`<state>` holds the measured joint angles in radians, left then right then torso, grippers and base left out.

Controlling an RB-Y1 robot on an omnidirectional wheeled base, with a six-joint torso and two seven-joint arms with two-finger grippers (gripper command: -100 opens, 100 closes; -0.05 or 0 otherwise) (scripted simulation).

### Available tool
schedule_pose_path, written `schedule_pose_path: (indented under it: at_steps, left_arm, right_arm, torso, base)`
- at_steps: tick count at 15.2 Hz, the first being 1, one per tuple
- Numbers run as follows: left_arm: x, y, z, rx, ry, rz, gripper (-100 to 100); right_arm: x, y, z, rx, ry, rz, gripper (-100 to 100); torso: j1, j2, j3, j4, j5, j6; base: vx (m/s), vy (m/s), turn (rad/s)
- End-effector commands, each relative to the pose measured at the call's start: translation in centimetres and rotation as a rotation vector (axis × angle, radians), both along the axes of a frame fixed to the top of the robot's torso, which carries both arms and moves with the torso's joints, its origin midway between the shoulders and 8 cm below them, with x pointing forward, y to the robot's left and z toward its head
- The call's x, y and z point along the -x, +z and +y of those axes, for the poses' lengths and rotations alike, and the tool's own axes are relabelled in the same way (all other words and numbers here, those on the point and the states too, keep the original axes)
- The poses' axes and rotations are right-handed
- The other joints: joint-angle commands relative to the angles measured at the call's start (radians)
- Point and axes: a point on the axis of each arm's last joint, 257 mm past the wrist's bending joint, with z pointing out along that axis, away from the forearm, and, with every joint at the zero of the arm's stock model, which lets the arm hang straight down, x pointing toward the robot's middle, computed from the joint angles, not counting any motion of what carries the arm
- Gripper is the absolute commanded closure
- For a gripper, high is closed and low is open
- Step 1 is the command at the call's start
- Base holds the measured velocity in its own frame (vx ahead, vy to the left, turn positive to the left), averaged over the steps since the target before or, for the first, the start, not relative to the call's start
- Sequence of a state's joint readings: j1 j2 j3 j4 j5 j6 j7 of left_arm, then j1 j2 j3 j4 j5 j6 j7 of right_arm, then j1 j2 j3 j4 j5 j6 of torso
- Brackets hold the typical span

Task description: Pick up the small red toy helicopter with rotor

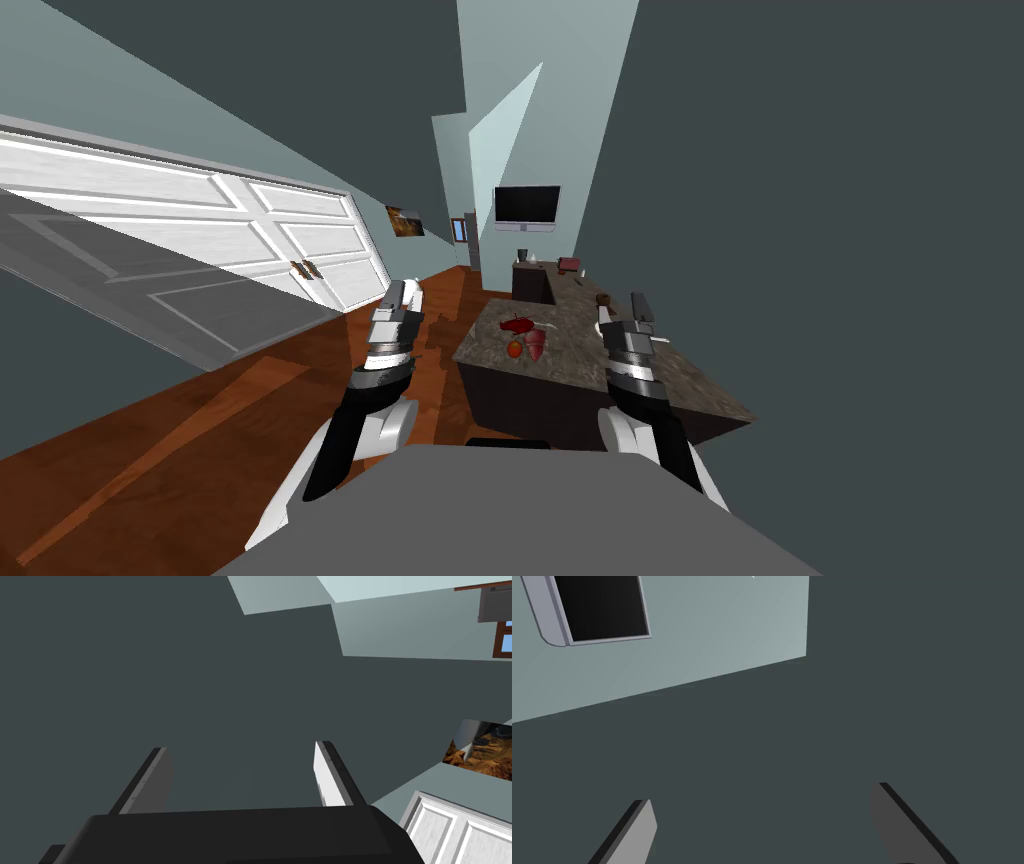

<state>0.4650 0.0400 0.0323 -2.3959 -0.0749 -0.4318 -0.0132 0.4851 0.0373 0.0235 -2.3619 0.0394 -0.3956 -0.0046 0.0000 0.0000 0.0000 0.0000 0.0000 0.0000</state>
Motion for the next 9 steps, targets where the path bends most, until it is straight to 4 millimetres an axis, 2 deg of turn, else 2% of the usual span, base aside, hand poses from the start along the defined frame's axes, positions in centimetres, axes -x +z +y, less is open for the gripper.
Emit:
schedule_pose_path:
  at_steps: [1,6,9]
  left_arm:
    - [0.0,0.0,0.0,0.000,0.000,0.000,0]
    - [0.0,0.0,0.0,0.000,0.000,0.000,0]
    - [0.0,0.0,0.0,0.000,0.000,0.000,0]
  right_arm:
    - [-0.3,-0.2,1.0,0.047,0.031,0.007,-100]
    - [-0.9,-0.6,3.0,0.127,0.087,0.016,-100]
    - [-1.5,-1.4,5.4,0.204,0.148,0.022,-100]
  torso:
    - [0.000,0.000,0.000,0.000,0.000,0.000]
    - [0.000,0.000,0.000,0.000,0.000,0.000]
    - [0.000,0.000,0.000,0.000,0.000,0.000]
  base:
    - [-0.001,0.003,0.050]
    - [-0.003,0.005,0.074]
    - [-0.005,0.012,0.118]
